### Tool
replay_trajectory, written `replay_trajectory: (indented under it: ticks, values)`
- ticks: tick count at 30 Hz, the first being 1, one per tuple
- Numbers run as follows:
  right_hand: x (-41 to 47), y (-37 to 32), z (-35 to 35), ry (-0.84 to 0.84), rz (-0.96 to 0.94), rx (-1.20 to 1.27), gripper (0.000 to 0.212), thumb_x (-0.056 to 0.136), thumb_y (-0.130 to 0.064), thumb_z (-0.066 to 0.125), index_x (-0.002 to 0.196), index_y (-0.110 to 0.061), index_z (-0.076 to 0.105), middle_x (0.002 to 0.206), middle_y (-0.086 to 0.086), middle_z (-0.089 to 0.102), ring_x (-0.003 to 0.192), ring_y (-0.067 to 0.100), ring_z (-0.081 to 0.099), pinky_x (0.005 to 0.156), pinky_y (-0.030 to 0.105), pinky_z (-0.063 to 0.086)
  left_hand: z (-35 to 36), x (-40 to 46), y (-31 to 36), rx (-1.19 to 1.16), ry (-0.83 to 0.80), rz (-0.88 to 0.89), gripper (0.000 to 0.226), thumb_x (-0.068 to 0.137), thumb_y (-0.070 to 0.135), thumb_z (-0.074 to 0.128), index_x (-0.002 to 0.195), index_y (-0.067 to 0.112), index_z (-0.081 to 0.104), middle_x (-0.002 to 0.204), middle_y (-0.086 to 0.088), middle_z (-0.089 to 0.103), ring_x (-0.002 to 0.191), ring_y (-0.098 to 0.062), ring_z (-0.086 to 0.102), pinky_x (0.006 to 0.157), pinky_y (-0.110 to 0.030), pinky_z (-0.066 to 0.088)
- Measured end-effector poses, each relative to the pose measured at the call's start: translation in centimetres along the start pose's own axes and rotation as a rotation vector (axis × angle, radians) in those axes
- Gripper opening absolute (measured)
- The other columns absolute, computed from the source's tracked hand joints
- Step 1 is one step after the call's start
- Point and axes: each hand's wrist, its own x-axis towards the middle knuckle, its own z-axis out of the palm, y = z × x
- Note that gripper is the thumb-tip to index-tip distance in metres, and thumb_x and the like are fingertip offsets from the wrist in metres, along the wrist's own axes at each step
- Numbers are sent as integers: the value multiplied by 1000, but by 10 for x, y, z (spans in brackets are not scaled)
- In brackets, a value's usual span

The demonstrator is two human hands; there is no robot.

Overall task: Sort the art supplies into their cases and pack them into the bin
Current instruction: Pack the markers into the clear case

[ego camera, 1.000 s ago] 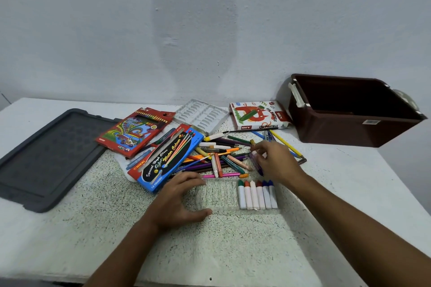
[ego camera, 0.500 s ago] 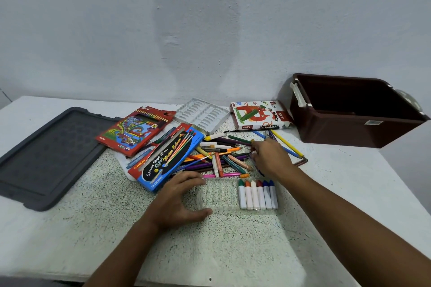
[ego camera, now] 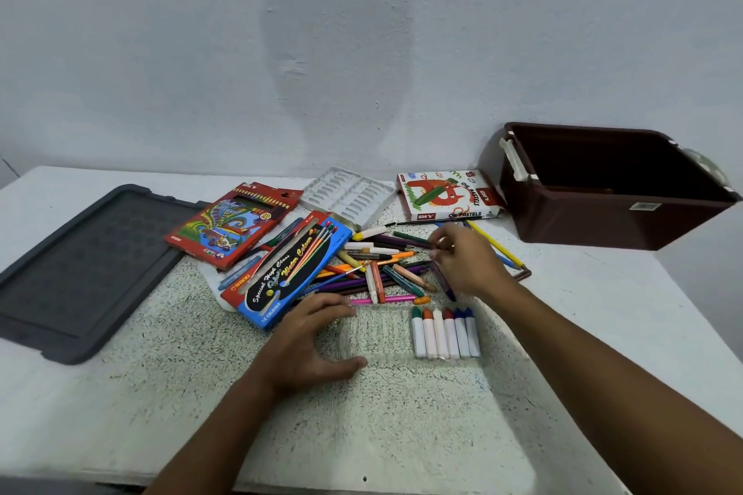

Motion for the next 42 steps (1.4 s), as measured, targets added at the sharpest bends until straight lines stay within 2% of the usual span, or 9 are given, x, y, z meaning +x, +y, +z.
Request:
replay_trajectory:
  ticks: [3, 8, 12, 17, 24, 28, 33, 38, 42]
  values:
    - [-10, -11, -13, -12, -43, 239, 14, 91, -21, 66, 105, -20, 63, 96, -4, 63, 76, 8, 57, 56, 19, 41, 1, 0, -1, -4, 1, -3, 67, 65, 62, 78, 121, 27, 64, 126, 16, 53, 122, 0, 47, 101, -26, 44]
    - [-29, -17, -10, -119, -66, 370, 15, 85, -24, 73, 95, -21, 61, 87, 2, 64, 76, 13, 63, 61, 24, 49, 0, 0, 0, -10, 4, 2, 67, 64, 61, 78, 120, 27, 64, 126, 16, 54, 121, 0, 48, 100, -23, 43]
    - [-44, -22, -1, -155, -71, 301, 16, 86, -27, 72, 94, -22, 59, 85, -1, 62, 76, 12, 63, 58, 22, 51, 0, 0, 0, -6, -1, 2, 68, 64, 63, 77, 120, 26, 63, 125, 16, 54, 120, 1, 48, 100, -19, 41]
    - [-56, -21, 10, -202, -84, 223, 15, 86, -25, 71, 94, -24, 58, 87, 0, 65, 79, 15, 63, 66, 24, 52, -1, 0, 0, -6, -7, 3, 69, 64, 64, 76, 120, 25, 64, 125, 16, 54, 120, 3, 47, 99, -16, 39]
    - [-62, -12, 19, -222, -158, 79, 20, 85, -28, 72, 99, -21, 59, 86, -10, 64, 76, -1, 58, 59, 10, 40, -1, 0, 0, -6, -11, 8, 70, 64, 65, 75, 121, 25, 63, 125, 14, 55, 120, 2, 47, 99, -17, 41]
    - [-65, -10, 20, -211, -193, 40, 25, 82, -30, 74, 100, -17, 65, 91, -8, 65, 80, 0, 58, 67, 13, 46, -1, 0, -1, -7, -11, 0, 71, 64, 66, 74, 121, 25, 63, 125, 14, 55, 120, 0, 48, 99, -23, 43]
    - [-67, -2, 23, -210, -262, -116, 26, 80, -43, 71, 98, -25, 66, 99, -11, 55, 97, 8, 45, 72, 18, 35, -1, 0, 0, -8, -7, 5, 71, 64, 66, 74, 121, 25, 63, 125, 14, 55, 119, 0, 48, 99, -26, 46]
    - [-69, -2, 22, -213, -291, -158, 32, 81, -42, 71, 107, -22, 68, 110, -6, 57, 107, 11, 43, 88, 27, 38, -1, 1, 0, -4, -7, 10, 71, 64, 65, 75, 120, 24, 64, 124, 15, 55, 119, 1, 48, 99, -26, 46]
    - [-69, -1, 23, -200, -295, -156, 33, 81, -41, 71, 107, -20, 69, 111, -4, 57, 108, 13, 42, 87, 26, 37, -1, 1, 0, -5, -13, -5, 72, 63, 66, 75, 121, 24, 64, 125, 14, 55, 119, -1, 49, 99, -30, 47]
